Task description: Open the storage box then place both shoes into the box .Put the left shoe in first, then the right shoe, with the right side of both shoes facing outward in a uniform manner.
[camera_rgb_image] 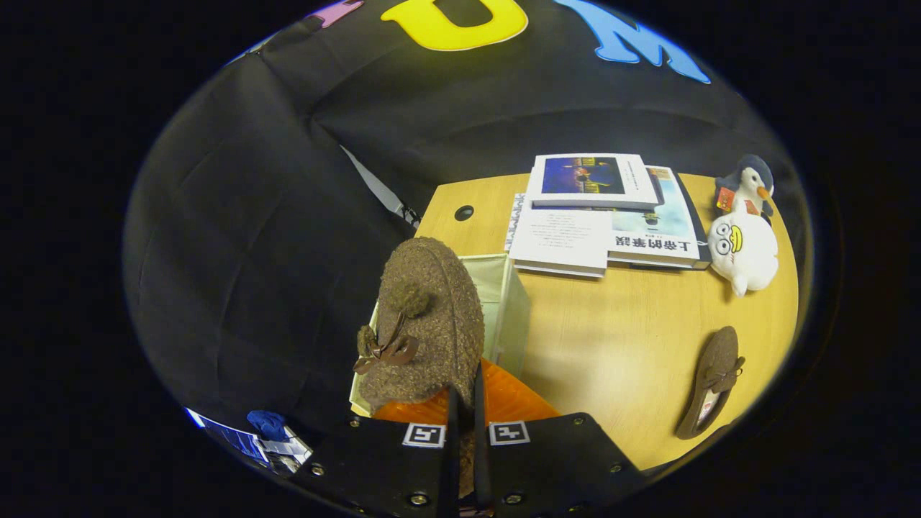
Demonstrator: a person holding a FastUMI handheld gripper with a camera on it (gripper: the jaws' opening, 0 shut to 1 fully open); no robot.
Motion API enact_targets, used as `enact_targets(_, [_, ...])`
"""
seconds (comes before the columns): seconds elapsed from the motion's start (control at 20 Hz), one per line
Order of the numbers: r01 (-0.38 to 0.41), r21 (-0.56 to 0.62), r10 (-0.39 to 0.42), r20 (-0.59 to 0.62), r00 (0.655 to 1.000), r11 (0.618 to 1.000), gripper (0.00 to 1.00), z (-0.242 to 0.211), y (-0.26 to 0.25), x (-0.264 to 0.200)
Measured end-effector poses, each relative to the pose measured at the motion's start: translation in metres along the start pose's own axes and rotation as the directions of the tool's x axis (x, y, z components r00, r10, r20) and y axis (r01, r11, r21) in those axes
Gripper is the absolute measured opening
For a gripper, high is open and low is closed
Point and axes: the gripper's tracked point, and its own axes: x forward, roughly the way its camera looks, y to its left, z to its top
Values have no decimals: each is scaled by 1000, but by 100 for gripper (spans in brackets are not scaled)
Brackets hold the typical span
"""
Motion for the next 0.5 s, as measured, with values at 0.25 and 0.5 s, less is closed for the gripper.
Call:
enact_targets(0.25, [5,-11,-6,-51,999,1000,8,-2,19,30])
enact_targets(0.5, [35,-30,-38,-90,995,999,8,-3,27,59])
